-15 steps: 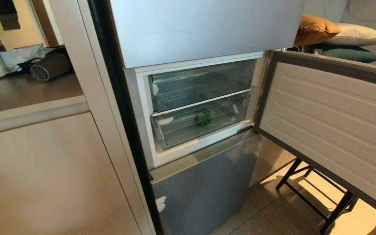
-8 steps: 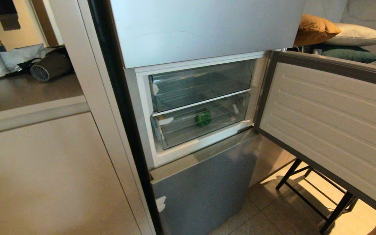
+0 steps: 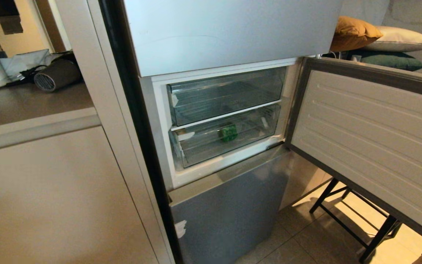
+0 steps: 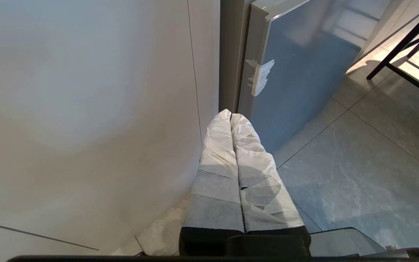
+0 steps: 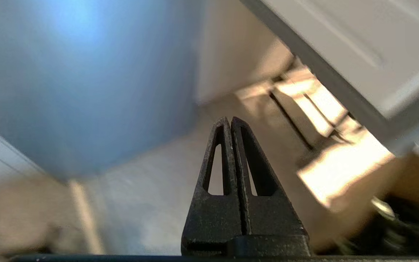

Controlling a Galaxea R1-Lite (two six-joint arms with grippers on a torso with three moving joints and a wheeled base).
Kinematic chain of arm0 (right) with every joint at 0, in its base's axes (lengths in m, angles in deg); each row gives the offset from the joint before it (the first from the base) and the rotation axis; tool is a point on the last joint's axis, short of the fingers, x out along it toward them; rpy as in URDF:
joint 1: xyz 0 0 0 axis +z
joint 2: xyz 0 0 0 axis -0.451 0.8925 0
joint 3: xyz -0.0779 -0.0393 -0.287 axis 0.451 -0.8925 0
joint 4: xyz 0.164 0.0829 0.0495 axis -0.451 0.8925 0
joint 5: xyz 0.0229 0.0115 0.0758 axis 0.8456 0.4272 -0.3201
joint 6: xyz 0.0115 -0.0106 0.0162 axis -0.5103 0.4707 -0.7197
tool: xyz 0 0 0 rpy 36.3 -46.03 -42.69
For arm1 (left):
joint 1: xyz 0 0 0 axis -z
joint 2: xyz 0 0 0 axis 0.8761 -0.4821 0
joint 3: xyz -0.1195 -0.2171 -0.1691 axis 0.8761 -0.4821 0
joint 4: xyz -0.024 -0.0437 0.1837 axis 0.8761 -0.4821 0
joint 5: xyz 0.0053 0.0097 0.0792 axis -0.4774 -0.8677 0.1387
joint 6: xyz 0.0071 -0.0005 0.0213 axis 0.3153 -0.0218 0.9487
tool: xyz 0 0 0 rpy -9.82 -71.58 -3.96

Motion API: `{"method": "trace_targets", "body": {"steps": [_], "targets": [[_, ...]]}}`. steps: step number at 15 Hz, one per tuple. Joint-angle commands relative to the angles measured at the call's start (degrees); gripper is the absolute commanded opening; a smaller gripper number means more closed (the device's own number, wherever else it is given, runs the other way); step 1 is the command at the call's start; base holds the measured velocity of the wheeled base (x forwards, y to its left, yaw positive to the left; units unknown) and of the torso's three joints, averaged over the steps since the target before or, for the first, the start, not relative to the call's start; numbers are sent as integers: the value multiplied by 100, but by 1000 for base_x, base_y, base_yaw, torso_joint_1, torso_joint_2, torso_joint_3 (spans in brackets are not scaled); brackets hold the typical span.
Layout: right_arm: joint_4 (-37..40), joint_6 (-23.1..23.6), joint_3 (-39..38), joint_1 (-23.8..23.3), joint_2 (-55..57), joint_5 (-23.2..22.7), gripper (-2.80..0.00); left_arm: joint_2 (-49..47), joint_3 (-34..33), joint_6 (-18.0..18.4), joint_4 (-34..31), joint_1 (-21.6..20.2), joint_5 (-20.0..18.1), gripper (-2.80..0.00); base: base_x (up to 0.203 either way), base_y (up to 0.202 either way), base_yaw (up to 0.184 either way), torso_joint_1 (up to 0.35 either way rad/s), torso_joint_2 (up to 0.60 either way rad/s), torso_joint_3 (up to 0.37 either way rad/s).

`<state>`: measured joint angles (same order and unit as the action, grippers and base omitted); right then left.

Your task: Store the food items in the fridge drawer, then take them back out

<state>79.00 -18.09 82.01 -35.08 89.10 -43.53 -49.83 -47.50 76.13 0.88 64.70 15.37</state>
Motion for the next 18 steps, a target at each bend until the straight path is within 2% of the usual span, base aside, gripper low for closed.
{"method": "trace_targets", "body": {"steps": [1,4,6,7,11,13,18], "targets": [[160,86,-52,112,8,83,-280,-21,-62,-5,5,-1,3,-280,0,0,0,0,0,0],[133,74,-52,307,3,68,-280,-21,-62,-5,5,-1,-3,-280,0,0,0,0,0,0],[150,6,-45,965,-150,85,-280,-21,-62,-5,5,-1,5,-280,0,0,0,0,0,0],[152,-31,-45,1091,-275,102,-280,-21,-62,-5,5,-1,6,-280,0,0,0,0,0,0],[137,-187,-48,881,-1599,124,-280,-21,-62,-14,5,-1,6,-280,0,0,0,0,0,0],[107,-629,-53,837,-1592,234,-280,-21,-62,-5,5,-1,6,-280,0,0,0,0,0,0],[115,-555,-53,836,-1594,244,-280,-21,-62,-5,5,-1,6,-280,0,0,0,0,0,0]]}}
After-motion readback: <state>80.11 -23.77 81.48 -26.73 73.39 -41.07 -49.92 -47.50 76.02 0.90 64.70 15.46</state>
